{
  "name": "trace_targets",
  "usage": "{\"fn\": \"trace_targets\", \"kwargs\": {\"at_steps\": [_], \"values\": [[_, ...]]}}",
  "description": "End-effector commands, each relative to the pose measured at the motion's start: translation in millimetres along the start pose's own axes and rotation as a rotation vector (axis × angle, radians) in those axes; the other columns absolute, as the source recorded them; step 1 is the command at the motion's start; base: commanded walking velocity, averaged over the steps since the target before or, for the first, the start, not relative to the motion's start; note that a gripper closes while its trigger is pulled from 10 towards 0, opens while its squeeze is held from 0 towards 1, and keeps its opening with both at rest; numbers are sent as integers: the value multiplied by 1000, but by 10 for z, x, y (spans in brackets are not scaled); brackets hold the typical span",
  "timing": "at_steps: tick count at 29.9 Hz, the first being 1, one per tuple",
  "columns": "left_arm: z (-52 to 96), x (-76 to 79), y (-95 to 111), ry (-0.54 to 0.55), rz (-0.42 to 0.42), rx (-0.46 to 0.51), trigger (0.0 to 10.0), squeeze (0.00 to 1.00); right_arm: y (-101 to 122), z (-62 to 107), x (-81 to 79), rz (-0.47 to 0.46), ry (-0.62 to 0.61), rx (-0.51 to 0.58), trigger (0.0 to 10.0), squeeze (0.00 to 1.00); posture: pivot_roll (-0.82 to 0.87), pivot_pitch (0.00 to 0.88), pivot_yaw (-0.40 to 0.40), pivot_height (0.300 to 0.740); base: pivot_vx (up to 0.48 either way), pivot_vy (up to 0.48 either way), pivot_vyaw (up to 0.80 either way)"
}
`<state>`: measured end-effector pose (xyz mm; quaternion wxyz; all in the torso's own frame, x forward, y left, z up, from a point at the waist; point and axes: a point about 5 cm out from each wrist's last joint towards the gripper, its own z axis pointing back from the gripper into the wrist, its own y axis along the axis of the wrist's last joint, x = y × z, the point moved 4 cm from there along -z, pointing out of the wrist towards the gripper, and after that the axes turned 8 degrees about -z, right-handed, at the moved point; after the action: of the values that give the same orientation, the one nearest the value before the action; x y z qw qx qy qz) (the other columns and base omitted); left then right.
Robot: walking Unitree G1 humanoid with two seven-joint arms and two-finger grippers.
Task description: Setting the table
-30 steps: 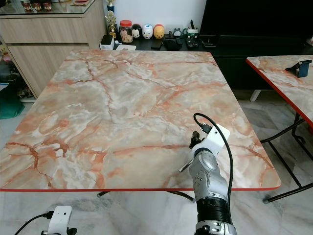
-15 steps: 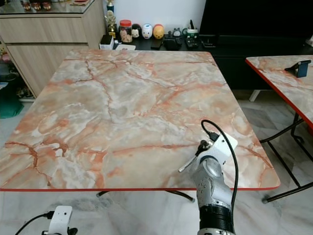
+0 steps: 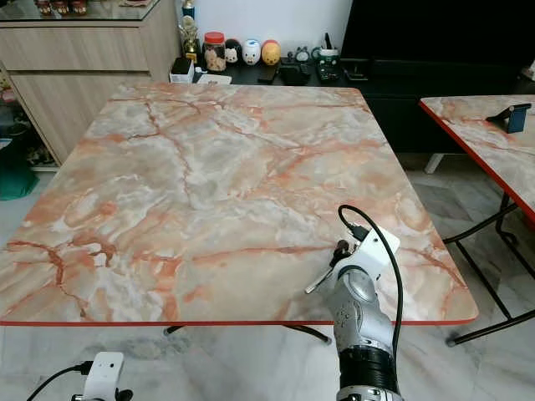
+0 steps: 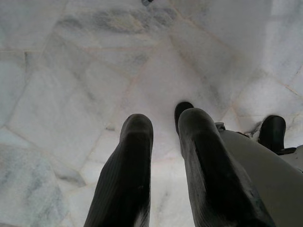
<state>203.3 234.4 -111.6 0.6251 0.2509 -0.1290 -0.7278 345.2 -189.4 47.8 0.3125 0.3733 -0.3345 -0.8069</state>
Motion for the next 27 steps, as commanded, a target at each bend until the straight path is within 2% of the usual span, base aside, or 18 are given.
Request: {"fn": "trace_targets", "kwargs": {"at_steps": [1,10,12,13,14,19,27], "values": [[4,39,-61,-14,1,-19,10000,0,-67,-16,20,18,-9,-35,10000,0,-16,0,-74,740,0,0,0],[6,66,-85,-33,3,-28,10000,0,-148,-37,102,53,-33,-66,10000,0,-21,0,-78,740,0,0,0],[7,71,-91,-36,3,-30,10000,0,-151,-39,127,86,-41,-70,10000,0,-23,0,-79,740,0,0,0],[7,76,-98,-39,5,-32,10000,0,-157,-44,149,96,-45,-66,6863,0,-25,0,-80,740,0,0,0],[8,79,-101,-40,5,-34,10000,0,-157,-46,162,99,-49,-61,0,0,-24,0,-81,740,0,0,0],[10,96,-117,-53,10,-39,10000,0,-134,-62,225,149,-65,-43,0,0,-26,0,-84,740,0,0,0],[11,111,-126,-65,9,-43,10000,0,-131,-72,265,158,-72,-39,0,0,-35,0,-82,740,0,0,0]]}}
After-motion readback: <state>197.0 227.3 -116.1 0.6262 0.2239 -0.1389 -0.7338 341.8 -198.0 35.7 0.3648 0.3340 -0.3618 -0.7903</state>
